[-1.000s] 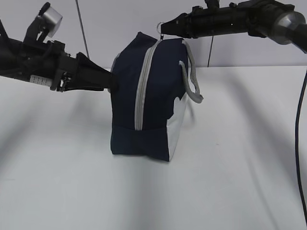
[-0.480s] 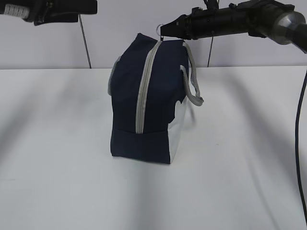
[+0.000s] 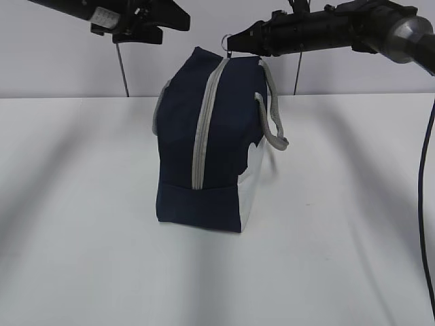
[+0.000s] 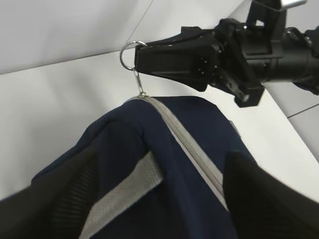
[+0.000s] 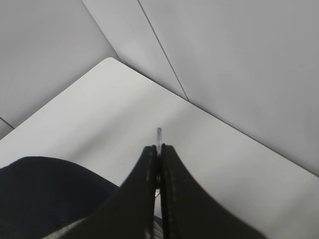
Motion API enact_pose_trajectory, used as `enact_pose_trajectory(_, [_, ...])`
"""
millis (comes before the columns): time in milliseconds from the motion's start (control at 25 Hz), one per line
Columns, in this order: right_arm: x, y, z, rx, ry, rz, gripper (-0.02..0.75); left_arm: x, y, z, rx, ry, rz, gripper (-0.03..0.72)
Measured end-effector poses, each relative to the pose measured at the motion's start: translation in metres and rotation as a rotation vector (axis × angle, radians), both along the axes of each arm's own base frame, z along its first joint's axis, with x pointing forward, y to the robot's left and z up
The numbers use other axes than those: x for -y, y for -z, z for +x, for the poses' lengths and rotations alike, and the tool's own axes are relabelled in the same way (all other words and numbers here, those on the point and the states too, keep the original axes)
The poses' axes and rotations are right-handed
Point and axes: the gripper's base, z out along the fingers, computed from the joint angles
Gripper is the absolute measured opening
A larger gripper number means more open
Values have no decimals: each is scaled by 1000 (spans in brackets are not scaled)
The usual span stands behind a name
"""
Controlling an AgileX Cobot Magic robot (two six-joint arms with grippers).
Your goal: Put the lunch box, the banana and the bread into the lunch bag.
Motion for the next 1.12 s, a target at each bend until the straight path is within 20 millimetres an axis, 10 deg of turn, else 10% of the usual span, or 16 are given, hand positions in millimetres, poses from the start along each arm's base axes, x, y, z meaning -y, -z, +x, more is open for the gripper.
enact_pose_trajectory(680, [0,0,0,-4,1,2,-16,34,50,46,-79,-15,-23,440])
enact_pose_trajectory(1120, [0,0,0,-7,2,5,-16,40,49,45,-72,-13,-27,195])
